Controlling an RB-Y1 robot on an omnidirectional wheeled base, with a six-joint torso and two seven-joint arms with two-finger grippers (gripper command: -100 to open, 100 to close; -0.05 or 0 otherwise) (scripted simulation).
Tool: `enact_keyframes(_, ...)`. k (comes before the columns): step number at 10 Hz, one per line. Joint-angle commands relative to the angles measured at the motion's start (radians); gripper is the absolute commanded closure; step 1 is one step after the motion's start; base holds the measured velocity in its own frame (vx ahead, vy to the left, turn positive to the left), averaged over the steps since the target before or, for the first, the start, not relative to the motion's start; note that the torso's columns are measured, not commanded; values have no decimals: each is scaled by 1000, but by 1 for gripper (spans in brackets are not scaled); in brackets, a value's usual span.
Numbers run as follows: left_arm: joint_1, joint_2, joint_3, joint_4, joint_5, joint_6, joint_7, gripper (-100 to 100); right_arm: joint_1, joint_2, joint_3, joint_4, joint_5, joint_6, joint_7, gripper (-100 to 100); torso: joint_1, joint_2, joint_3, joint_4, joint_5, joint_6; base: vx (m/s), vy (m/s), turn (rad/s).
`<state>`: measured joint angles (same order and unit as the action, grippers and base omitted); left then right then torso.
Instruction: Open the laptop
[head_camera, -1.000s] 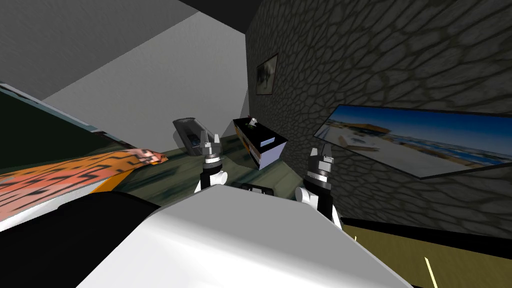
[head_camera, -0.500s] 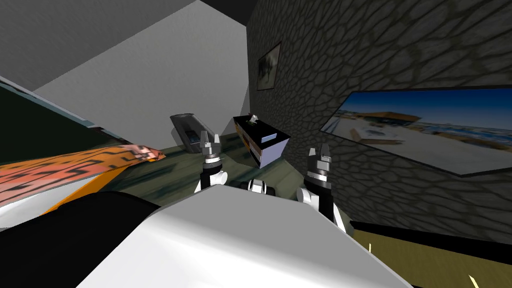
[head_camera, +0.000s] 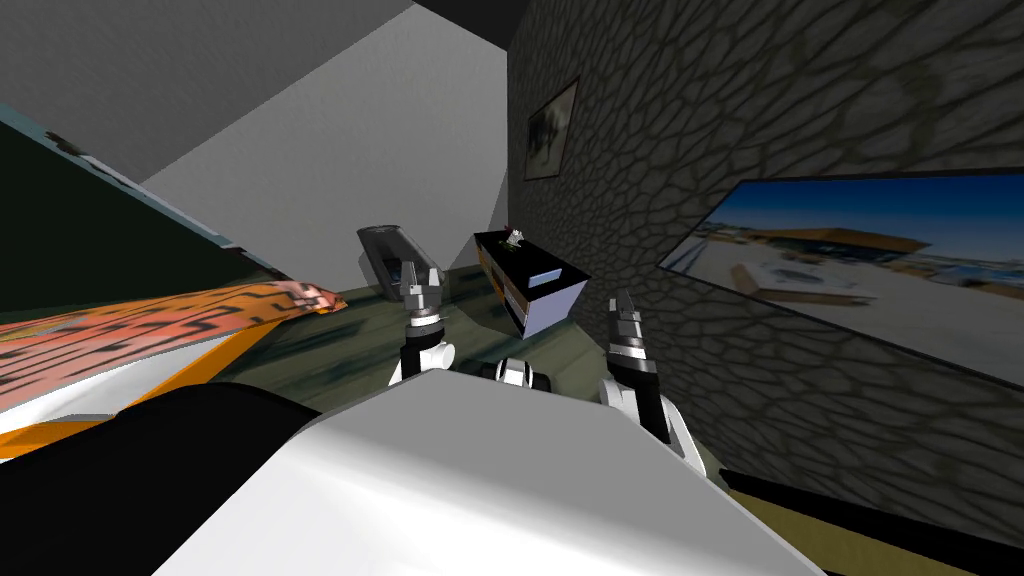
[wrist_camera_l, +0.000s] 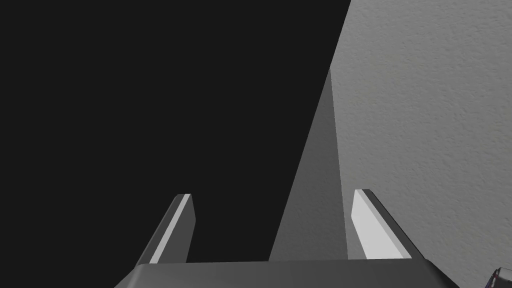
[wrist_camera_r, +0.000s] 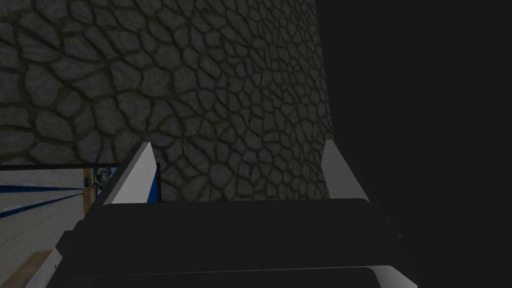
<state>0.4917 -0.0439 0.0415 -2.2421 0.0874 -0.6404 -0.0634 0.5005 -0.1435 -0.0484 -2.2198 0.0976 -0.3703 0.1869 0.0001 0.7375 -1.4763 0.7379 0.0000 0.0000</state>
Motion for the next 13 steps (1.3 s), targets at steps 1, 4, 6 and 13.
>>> enact_keyframes(1, 0, 0, 0, 0, 0, 0, 0, 0, 0, -31, 14, 32, 78, 38, 31, -100, 0, 0, 0, 0, 0, 0, 56, 7, 163)
enact_keyframes(4, 0, 0, 0, 0, 0, 0, 0, 0, -2, -47, 22, 53, 157, 76, 56, -100, 0, 1, 1, 0, 0, 0, 39, 2, 139)
enact_keyframes(6, 0, 0, 0, 0, 0, 0, 0, 0, -2, -53, 27, 64, 207, 96, 69, -100, 0, -1, -1, 0, 0, 0, 61, -4, 134)
enact_keyframes(13, 0, 0, 0, 0, 0, 0, 0, 0, -6, -80, 51, 125, 408, 208, 139, -100, 0, 1, 0, 0, 0, 0, 46, -3, 157)
